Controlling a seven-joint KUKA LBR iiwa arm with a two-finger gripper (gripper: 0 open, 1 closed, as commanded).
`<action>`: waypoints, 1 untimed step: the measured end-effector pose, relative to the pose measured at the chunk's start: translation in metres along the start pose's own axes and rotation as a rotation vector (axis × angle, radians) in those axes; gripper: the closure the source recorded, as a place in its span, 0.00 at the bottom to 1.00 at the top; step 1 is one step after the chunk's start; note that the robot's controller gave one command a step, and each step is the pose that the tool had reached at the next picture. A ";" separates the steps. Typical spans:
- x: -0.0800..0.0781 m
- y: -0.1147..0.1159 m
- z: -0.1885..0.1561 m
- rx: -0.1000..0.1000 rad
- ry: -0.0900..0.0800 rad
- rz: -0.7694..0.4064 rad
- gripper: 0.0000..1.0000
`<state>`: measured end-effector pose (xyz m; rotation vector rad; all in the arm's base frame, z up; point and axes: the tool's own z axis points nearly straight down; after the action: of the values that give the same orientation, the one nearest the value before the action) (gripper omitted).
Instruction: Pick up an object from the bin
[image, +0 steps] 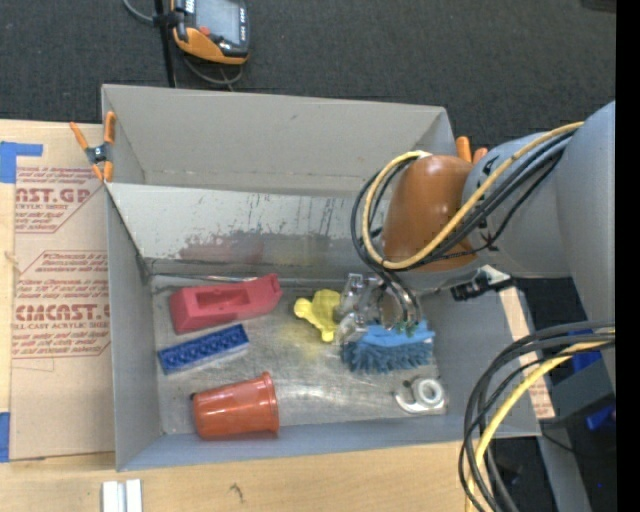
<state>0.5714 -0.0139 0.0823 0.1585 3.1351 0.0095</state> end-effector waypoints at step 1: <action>0.001 0.000 -0.003 0.001 -0.001 0.000 1.00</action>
Offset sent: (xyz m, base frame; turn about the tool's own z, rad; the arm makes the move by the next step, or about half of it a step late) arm 0.0000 0.0001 0.0325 0.0000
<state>0.5707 -0.0138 0.0851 0.1578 3.1343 0.0087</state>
